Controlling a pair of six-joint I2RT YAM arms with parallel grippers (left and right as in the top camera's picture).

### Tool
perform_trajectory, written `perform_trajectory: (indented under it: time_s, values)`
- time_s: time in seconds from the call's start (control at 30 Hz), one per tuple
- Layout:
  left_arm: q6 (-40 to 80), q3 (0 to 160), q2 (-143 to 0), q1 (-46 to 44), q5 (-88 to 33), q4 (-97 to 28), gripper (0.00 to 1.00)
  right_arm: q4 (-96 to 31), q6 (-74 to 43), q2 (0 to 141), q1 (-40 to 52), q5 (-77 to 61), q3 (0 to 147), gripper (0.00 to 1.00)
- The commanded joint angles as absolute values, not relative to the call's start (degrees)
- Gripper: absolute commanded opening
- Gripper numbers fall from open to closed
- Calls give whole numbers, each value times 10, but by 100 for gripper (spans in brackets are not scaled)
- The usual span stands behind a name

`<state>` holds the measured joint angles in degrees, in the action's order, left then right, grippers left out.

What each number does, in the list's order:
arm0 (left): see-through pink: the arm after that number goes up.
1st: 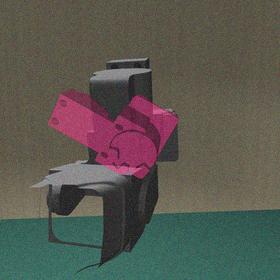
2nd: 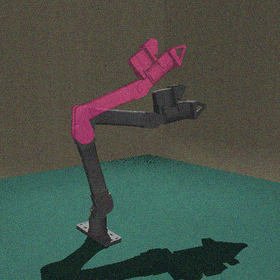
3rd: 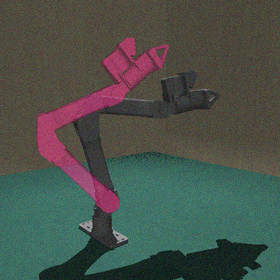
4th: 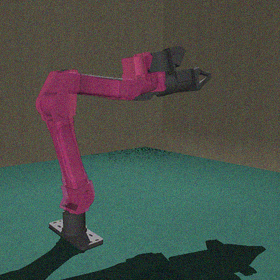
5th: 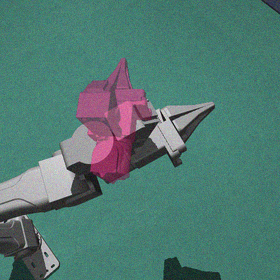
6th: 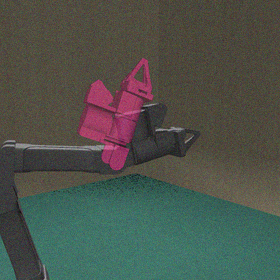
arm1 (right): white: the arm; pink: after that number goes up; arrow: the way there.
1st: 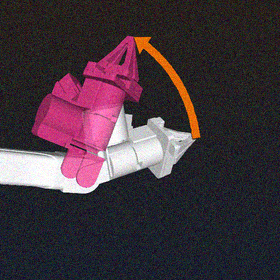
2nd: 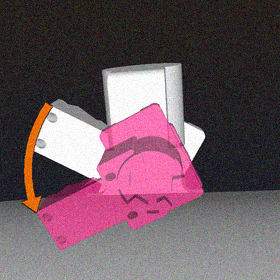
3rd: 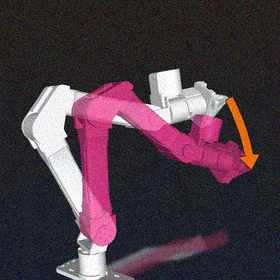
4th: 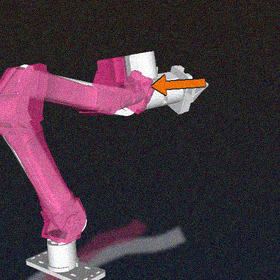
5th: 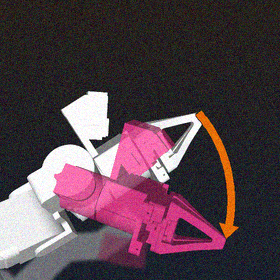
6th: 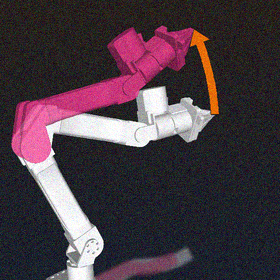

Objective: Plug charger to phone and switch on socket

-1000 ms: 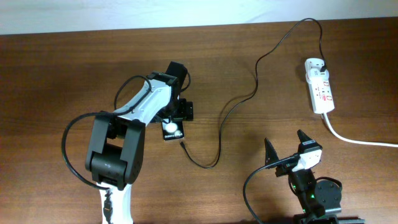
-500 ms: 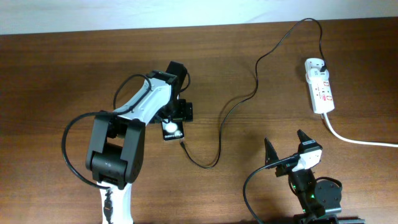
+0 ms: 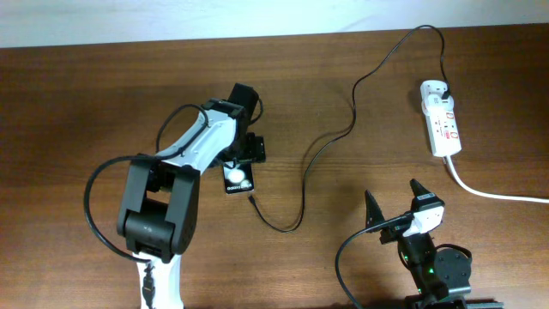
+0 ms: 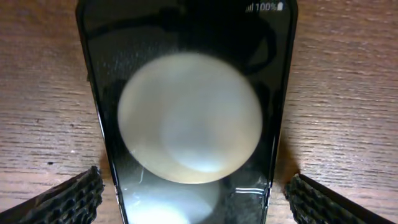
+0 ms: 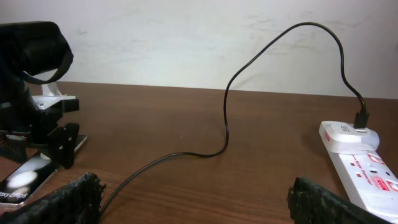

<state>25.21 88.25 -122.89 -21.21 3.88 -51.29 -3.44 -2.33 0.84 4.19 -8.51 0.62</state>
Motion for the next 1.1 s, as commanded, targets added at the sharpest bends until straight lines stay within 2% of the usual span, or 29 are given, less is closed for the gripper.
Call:
perform_trajectory:
  time_s: [0.0, 0.17, 0.27, 0.3, 0.43, 0.47, 0.53, 0.63, 0.9, 0.97, 1.07]
  values:
    - [270, 861, -1240, -208, 35, -513, 99, -37, -19, 4, 45, -90, 3, 99]
    - [270, 850, -1240, -208, 32, -516, 100, -37, -19, 4, 45, -90, 3, 99]
    - [270, 845, -1240, -209, 32, -514, 91, -37, -19, 4, 45, -90, 3, 99]
    - [270, 845, -1240, -209, 32, -514, 99, -37, -19, 4, 45, -90, 3, 99]
    - [270, 845, -1240, -209, 32, -514, 100, -37, -19, 4, 45, -90, 3, 99]
    - [270, 845, -1240, -209, 32, -514, 90, -37, -19, 4, 45, -90, 3, 99]
    - [270, 845, -1240, -209, 32, -515, 79, -37, -19, 4, 45, -90, 3, 99]
    - [270, 845, -1240, -209, 32, -515, 77, -37, -19, 4, 45, -90, 3, 99]
    - [270, 845, -1240, -209, 32, -515, 82, -37, -19, 4, 45, -90, 3, 99]
    - [270, 845, -1240, -209, 32, -515, 92, -37, -19, 4, 45, -90, 3, 99]
    - [270, 845, -1240, -209, 32, -515, 94, -37, -19, 4, 45, -90, 3, 99]
